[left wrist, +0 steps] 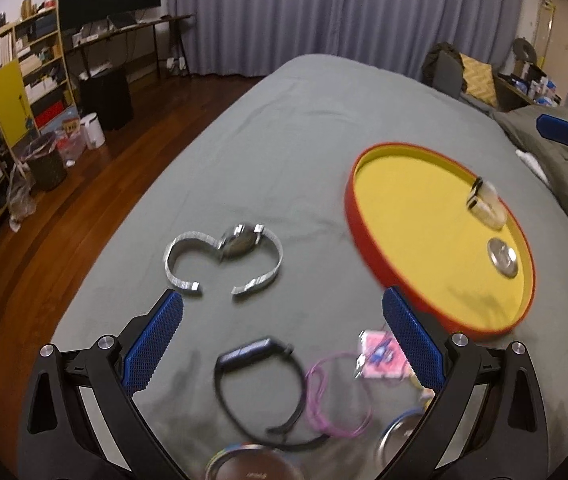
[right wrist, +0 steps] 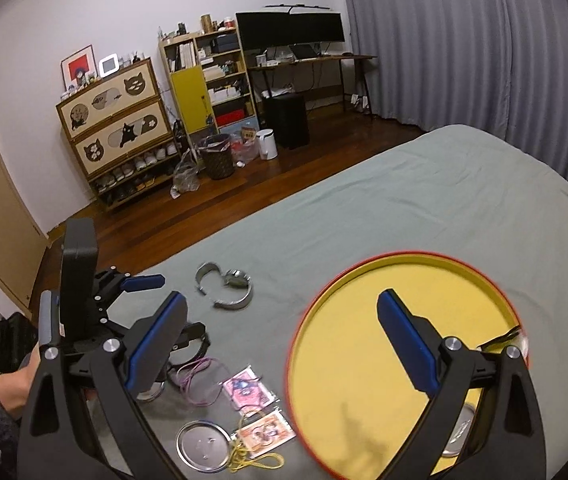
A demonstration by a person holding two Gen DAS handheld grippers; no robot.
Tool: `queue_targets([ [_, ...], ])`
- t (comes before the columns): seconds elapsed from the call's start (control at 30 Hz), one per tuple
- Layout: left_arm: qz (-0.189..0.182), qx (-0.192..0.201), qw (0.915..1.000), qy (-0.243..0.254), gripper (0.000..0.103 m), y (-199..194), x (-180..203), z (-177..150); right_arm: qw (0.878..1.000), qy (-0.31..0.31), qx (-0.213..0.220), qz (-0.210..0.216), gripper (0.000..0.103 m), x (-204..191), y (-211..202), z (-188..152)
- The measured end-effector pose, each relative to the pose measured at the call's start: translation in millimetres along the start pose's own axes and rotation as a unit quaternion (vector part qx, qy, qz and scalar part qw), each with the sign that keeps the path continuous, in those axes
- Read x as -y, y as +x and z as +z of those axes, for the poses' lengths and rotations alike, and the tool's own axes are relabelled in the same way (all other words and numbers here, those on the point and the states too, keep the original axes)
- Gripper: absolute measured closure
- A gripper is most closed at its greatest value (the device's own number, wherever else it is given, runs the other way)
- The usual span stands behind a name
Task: Organize jewelry
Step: 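Withdraw the right tool from the tray while the left tool moves over the round silver badges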
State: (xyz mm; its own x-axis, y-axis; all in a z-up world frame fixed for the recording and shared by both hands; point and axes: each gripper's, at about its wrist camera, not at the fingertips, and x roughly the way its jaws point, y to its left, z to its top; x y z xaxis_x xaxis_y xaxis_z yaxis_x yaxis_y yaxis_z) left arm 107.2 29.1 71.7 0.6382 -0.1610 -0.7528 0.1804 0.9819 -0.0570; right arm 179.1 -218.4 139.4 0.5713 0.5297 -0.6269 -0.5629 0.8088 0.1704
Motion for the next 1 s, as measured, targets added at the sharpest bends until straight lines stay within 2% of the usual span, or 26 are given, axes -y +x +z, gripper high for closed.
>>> queue_targets([
  [0.33,-0.018,-0.018,0.9994,-0.024,0.005,-4,-27,-51,0.999,0.019,-0.017,0.024,0.011,-34,13,-52],
  [0.67,-0.026,-0.050,0.9983,-0.012,0.005,-7,-37,-107,0.995,0.000,-0.079,0.054,0.011,-80,26,-123],
  [0.87,-0.020,-0.057,0.9982,0.003,0.005,-6,-27,-107,0.991,0.016,-0.100,0.084,0.011,-91,35,-148],
  [1.0,-0.007,-0.066,0.9976,0.017,0.005,-2,-21,-111,0.990,0.024,-0.113,0.081,0.011,-90,44,-157],
])
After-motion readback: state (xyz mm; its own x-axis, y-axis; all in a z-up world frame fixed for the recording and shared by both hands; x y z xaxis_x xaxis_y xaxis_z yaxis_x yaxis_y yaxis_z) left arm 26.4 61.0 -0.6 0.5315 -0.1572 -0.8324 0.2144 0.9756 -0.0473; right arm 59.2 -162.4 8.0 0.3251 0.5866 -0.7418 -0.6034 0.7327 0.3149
